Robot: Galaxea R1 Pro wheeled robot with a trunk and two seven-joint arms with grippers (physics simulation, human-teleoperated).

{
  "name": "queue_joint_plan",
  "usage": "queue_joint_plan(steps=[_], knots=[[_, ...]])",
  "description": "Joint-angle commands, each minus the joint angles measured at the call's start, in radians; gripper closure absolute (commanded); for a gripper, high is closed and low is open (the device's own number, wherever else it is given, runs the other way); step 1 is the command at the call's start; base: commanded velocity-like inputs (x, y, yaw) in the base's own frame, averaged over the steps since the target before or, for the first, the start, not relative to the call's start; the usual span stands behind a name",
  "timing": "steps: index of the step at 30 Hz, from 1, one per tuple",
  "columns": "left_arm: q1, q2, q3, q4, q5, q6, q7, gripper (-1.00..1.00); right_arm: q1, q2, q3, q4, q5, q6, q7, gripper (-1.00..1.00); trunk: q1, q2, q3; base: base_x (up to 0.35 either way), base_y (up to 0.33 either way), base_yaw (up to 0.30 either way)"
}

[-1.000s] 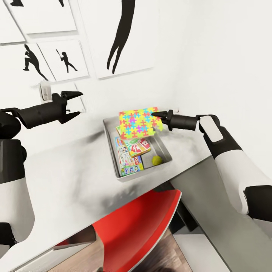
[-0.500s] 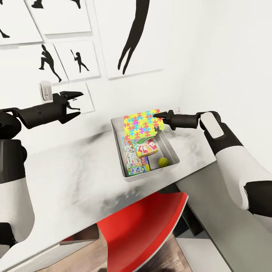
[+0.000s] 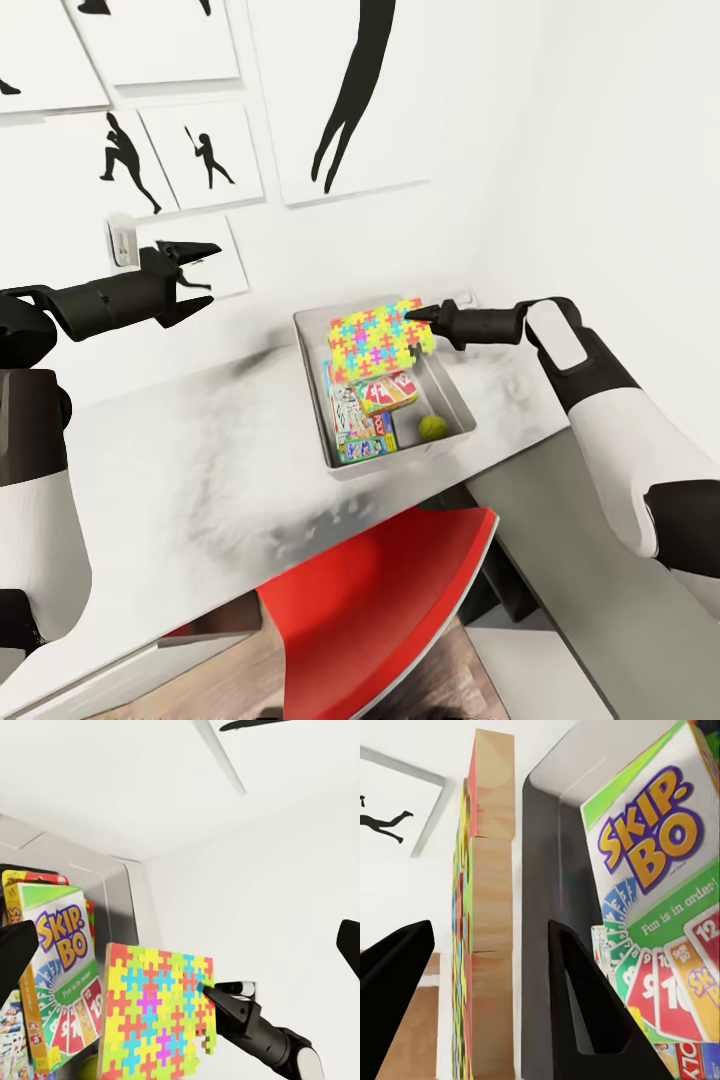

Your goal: Put all the toys in the child's room - the three board games (two on the bed and one on the table), the two jigsaw puzzles on the table, and the tennis ball on the table - inside the toy box on the table in the child's room.

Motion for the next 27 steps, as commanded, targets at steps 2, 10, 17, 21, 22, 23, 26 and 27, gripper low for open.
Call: queue_joint_plan(steps=[2,10,17,21,22,23,26,27], knots=[[-0.001,0.0,0.001,0.0,0.009,0.002,0.01,-1.0,0.0,-0.001,0.003,0.0,0.01,0.0,0.01,1.0,0.001,-0.002,-0.004,0.0,0.0,0.001],[-0.001,0.0,0.0,0.0,0.009,0.002,0.01,-1.0,0.003,0.0,0.022,0.0,0.015,0.0,0.009,1.0,0.001,-0.002,-0.016,0.0,0.0,0.0],[-0.001,0.0,0.0,0.0,0.009,0.002,0.01,-1.0,0.006,0.007,0.038,0.0,0.015,0.0,0.009,1.0,0.001,-0.002,-0.028,0.0,0.0,0.0],[-0.001,0.0,0.0,0.0,0.009,0.002,0.01,-1.0,0.006,0.012,0.041,0.0,0.016,0.0,0.009,1.0,0.001,-0.002,-0.034,0.0,0.0,0.0],[-0.001,0.0,0.0,0.0,0.009,0.002,0.01,-1.0,0.007,0.013,0.041,0.0,0.016,0.0,0.009,1.0,0.001,-0.002,-0.036,0.0,0.0,0.0],[-0.001,0.0,0.0,0.0,0.009,0.002,0.01,-1.0,0.007,0.014,0.042,0.0,0.016,0.0,0.009,1.0,0.001,-0.002,-0.037,0.0,0.0,0.0],[-0.001,0.0,0.0,0.0,0.009,0.002,0.01,-1.0,0.007,0.015,0.042,0.0,0.017,0.0,0.009,1.0,0.001,-0.002,-0.04,0.0,0.0,0.0],[-0.001,0.0,0.0,0.0,0.009,0.002,0.01,-1.0,0.007,0.015,0.043,0.0,0.017,0.0,0.009,1.0,0.001,-0.002,-0.04,0.0,0.0,0.0]])
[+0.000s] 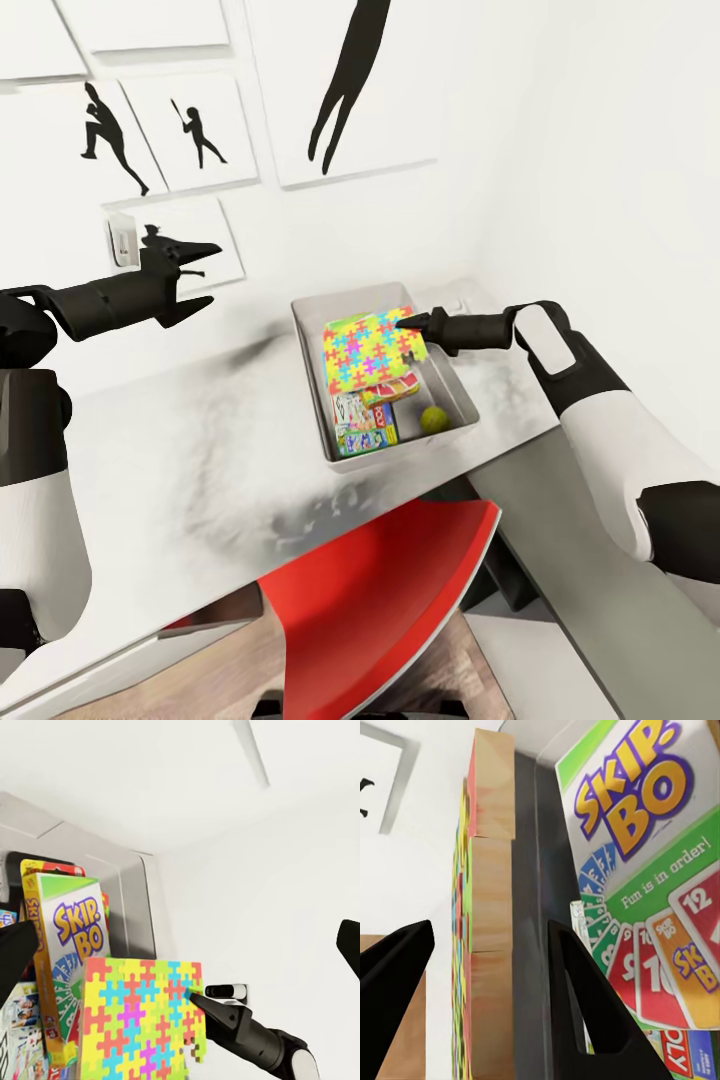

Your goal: Put all the toys in the child's room - the three board games (two on the bed and one on the table), the two jigsaw puzzles on the table, and the tennis ball on the table - inside the toy box on the table in the child's room.

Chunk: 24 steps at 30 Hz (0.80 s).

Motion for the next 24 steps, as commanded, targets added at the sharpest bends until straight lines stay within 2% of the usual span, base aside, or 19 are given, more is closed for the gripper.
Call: queue_joint_plan(steps=[1,12,21,22,24], knots=[[-0.001,0.0,0.001,0.0,0.009,0.002,0.01,-1.0,-0.001,0.0,0.003,0.0,0.009,0.0,0.01,1.0,0.001,-0.002,-0.002,0.0,0.0,0.0],[-0.001,0.0,0.002,0.0,0.009,0.002,0.01,-1.0,0.001,0.008,0.004,0.0,0.009,0.0,0.005,1.0,0.001,-0.002,-0.004,0.0,0.0,0.0],[-0.001,0.0,0.002,0.0,0.009,0.002,0.01,-1.0,0.002,0.018,0.004,0.0,0.007,0.0,-0.053,1.0,0.001,-0.002,-0.005,0.0,0.0,0.0],[-0.001,0.0,0.002,0.0,0.009,0.002,0.01,-1.0,0.002,0.018,0.004,0.0,0.007,0.0,-0.058,-1.0,0.001,-0.002,-0.005,0.0,0.0,0.0],[-0.001,0.0,0.002,0.0,0.009,0.002,0.01,-1.0,0.001,0.02,0.004,0.0,0.006,0.0,-0.069,-1.0,0.001,-0.002,-0.005,0.0,0.0,0.0]])
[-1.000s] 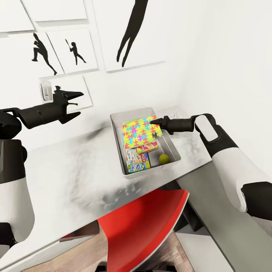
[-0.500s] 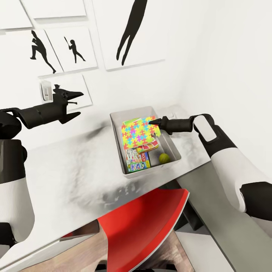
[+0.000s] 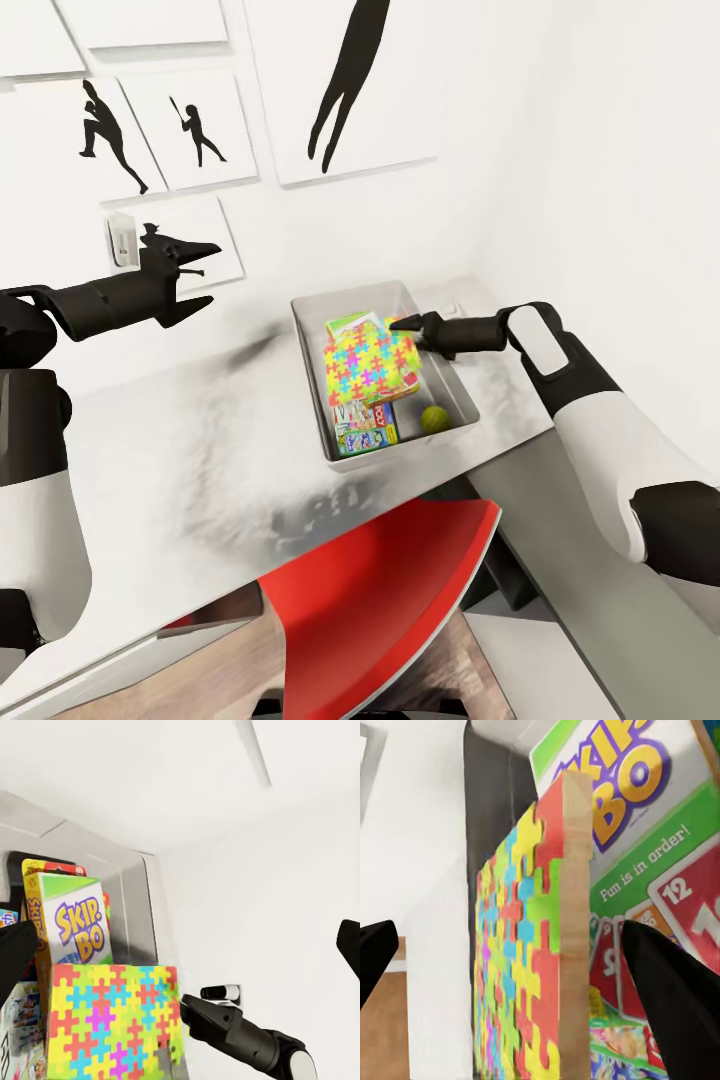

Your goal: Put all the toys in the child's room - the three board games (two on the bed and one on the table), the two jigsaw puzzles on the table, and the tennis ball on the table - inside the toy box on the table in the child's room.

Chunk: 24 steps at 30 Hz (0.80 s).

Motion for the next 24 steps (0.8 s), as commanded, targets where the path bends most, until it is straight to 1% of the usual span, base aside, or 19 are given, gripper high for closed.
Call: queue_joint_plan(steps=[1,18,24], knots=[[-0.001,0.0,0.001,0.0,0.009,0.002,0.01,-1.0,-0.001,-0.001,0.003,0.0,0.009,0.001,0.008,-1.0,0.001,-0.002,-0.002,0.0,0.0,0.0],[-0.002,0.0,0.002,0.0,0.009,0.002,0.01,-1.0,-0.004,-0.001,0.001,-0.002,0.01,0.001,-0.002,-1.0,0.001,-0.002,-0.002,0.0,0.0,0.0],[-0.001,0.0,0.001,0.0,0.008,0.002,0.01,-1.0,-0.004,-0.005,-0.001,-0.052,0.01,0.001,-0.002,-1.0,0.001,-0.002,-0.002,0.0,0.0,0.0]])
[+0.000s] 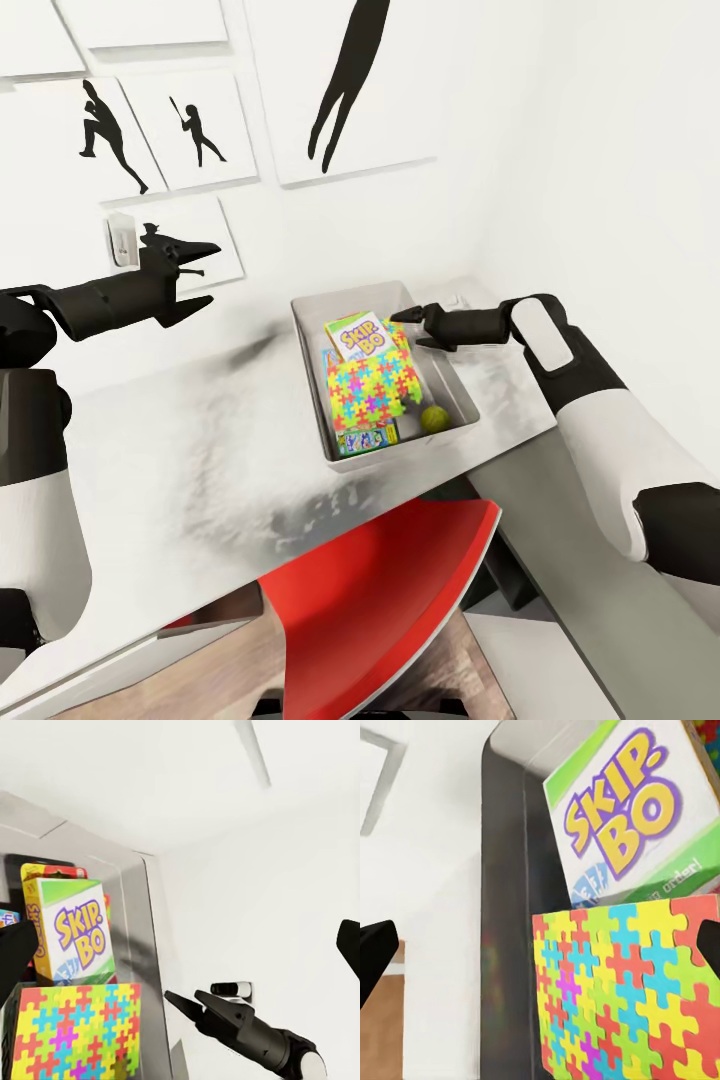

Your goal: Put all the toys in the child's room - the three board games (two on the bed and one on the table), the two jigsaw puzzles on the table, and the tennis ball on the table - inside the toy box on the table in the child's room.

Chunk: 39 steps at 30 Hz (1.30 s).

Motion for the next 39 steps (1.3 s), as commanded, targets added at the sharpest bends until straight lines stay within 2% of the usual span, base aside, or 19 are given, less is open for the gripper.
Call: queue_joint_plan(steps=[1,8,11,12,15,16,25,39], knots=[[-0.001,0.0,0.001,0.0,0.009,0.003,0.01,-1.0,-0.001,-0.002,0.002,-0.021,0.01,0.001,0.01,-1.0,0.001,-0.002,-0.002,0.0,0.0,0.0],[0.007,0.0,0.002,0.0,0.009,0.003,0.008,-1.0,0.003,-0.013,-0.006,-0.238,0.005,0.001,0.01,-1.0,0.001,-0.002,-0.002,0.0,0.0,0.0],[0.023,0.0,0.003,0.0,0.01,0.003,0.001,-1.0,0.024,-0.022,-0.009,-0.352,0.004,0.001,0.009,-1.0,0.001,-0.002,-0.002,0.0,0.0,0.0],[0.023,0.0,0.003,0.0,0.01,0.003,0.001,-1.0,0.024,-0.022,-0.009,-0.352,0.004,0.001,0.009,-1.0,0.001,-0.002,-0.002,0.0,0.0,0.0],[0.044,0.0,0.005,0.0,0.01,0.003,-0.018,-1.0,0.056,-0.028,-0.011,-0.462,0.005,0.001,0.008,-1.0,0.001,-0.002,-0.002,0.0,0.0,0.0],[0.063,0.001,0.006,0.0,0.01,0.004,-0.053,-1.0,0.08,-0.031,-0.012,-0.536,0.006,0.001,0.004,-1.0,0.001,-0.002,-0.002,0.0,0.0,0.0],[0.103,0.02,0.007,0.0,0.008,0.006,-0.123,-1.0,0.122,-0.033,-0.012,-0.608,0.003,0.001,-0.031,-1.0,0.001,-0.002,-0.002,-0.001,0.0,0.0],[0.11,0.05,0.009,0.0,0.007,0.005,-0.145,-1.0,0.134,-0.029,-0.001,-0.63,0.006,0.001,-0.045,-1.0,0.001,-0.002,0.0,-0.209,0.0,0.0]])
